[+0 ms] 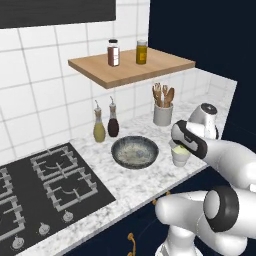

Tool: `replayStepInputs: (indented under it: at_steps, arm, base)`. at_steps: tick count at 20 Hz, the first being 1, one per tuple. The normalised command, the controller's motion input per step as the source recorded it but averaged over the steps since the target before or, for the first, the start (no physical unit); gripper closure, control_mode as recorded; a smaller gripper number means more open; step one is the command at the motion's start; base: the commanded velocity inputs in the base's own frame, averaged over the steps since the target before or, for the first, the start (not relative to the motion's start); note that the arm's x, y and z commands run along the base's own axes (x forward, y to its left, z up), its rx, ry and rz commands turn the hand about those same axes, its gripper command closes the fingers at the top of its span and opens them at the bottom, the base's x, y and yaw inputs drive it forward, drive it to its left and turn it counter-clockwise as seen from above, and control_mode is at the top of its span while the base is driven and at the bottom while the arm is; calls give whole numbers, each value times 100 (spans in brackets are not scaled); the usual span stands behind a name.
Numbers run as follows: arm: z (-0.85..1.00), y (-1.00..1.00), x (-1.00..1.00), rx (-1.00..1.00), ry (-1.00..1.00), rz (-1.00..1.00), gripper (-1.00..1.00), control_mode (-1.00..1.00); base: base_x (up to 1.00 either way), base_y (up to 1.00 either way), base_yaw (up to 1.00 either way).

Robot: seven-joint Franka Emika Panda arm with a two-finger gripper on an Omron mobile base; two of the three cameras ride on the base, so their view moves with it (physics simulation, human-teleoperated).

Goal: Grab a lemon wedge from the fridge and one ice cube from the ice bowl, and put them in the glass of lemonade.

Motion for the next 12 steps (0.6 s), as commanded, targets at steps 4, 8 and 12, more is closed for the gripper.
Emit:
replayStepInputs:
  at_steps: [4,8,12]
  arm:
    - [0,-1,18,0,0,0,100,-100]
    - [0,-3,20,0,2,0,100,-100]
    - [0,-2,0,0,0,1,100,-100]
  base:
    - [0,0,0]
    - [0,0,0]
    - [0,0,0]
